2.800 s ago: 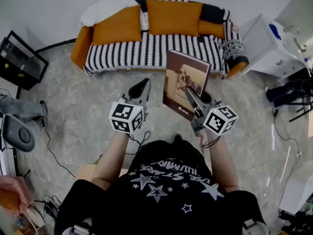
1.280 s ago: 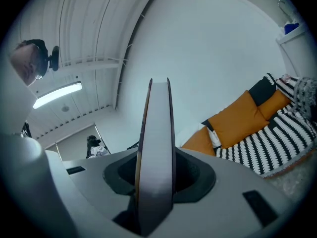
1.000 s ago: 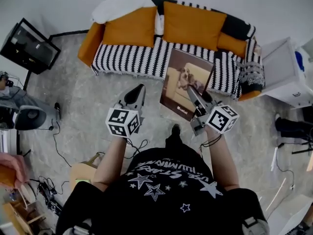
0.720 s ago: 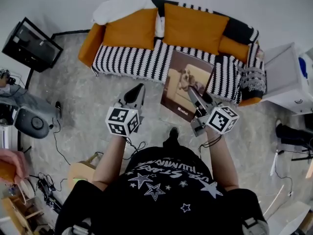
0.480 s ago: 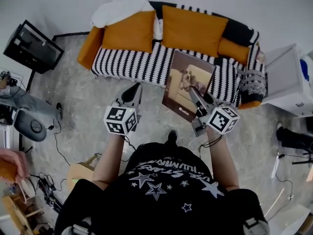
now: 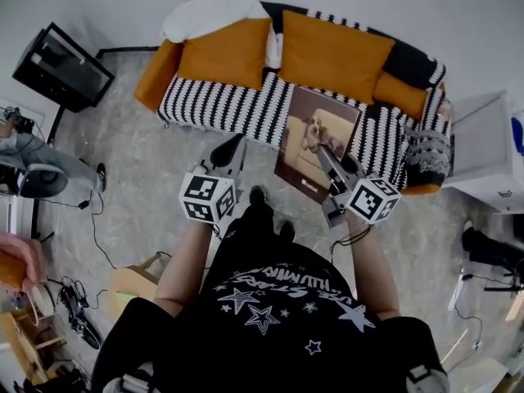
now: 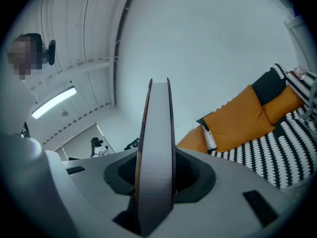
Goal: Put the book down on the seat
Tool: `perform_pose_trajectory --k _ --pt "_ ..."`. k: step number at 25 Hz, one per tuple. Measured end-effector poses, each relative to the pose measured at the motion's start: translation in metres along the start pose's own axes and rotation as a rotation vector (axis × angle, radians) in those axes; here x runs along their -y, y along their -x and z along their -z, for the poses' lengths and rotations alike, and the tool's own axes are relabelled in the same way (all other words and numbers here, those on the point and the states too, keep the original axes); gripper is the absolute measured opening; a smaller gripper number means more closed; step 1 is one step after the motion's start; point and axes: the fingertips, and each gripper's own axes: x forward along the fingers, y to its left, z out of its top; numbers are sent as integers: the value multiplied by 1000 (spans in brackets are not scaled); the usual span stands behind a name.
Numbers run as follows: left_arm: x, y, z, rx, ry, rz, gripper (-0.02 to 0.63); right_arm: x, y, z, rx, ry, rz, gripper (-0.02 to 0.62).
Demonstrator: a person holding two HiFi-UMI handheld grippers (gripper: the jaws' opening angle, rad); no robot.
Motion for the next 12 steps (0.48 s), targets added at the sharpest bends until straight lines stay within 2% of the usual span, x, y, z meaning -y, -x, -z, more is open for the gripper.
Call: perform_pose_trajectory --k 8,12 --pt "-42 -37 5 2 46 11 17 29 -25 -10 -6 4 76 150" --pt "-80 -86 0 -11 61 29 17 56 -73 -35 -8 6 97 152"
